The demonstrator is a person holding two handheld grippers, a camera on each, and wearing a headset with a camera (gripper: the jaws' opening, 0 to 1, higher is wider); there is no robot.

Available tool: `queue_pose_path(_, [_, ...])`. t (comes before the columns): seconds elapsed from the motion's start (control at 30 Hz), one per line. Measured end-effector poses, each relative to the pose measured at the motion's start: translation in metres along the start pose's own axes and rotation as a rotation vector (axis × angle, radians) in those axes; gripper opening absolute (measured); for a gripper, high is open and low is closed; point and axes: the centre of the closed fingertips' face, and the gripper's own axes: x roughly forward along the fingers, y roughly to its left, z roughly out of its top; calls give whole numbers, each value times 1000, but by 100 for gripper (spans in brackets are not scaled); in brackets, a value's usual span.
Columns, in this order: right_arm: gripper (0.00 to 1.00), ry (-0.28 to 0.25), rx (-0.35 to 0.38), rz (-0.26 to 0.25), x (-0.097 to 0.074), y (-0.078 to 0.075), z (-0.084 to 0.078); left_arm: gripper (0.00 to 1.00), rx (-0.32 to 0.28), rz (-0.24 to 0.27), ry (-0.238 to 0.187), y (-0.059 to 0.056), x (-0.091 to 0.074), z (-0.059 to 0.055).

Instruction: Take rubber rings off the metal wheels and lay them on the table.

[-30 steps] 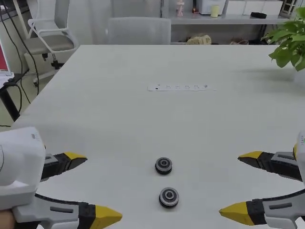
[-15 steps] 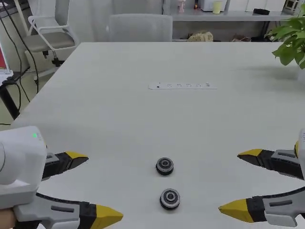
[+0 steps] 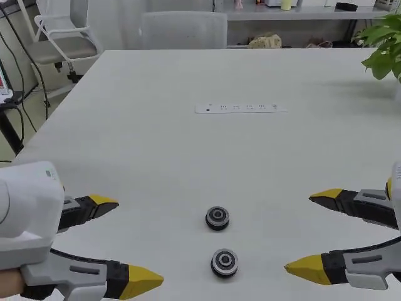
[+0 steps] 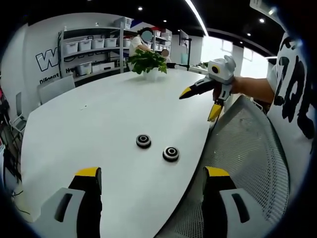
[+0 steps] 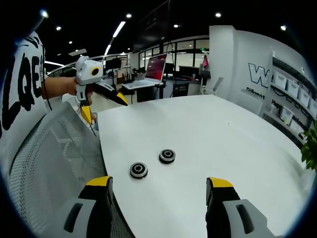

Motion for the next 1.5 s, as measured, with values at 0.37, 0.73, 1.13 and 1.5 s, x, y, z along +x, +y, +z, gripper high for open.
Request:
queue_pose_path(0.37, [75, -12, -19, 22, 5, -6, 7, 81, 22, -13, 0, 5, 7, 7])
queue_pose_path(0.73, [73, -39, -24, 26, 8, -14, 19, 81, 61, -26, -6, 7, 12, 15])
queue_pose_path(1.13, [70, -45, -34, 46, 17, -14, 25, 80, 98, -49, -24, 4, 19, 26])
queue_pose_path(1.5, [66, -60, -30, 72, 26, -12, 28, 79, 106, -76, -28, 1, 29, 30])
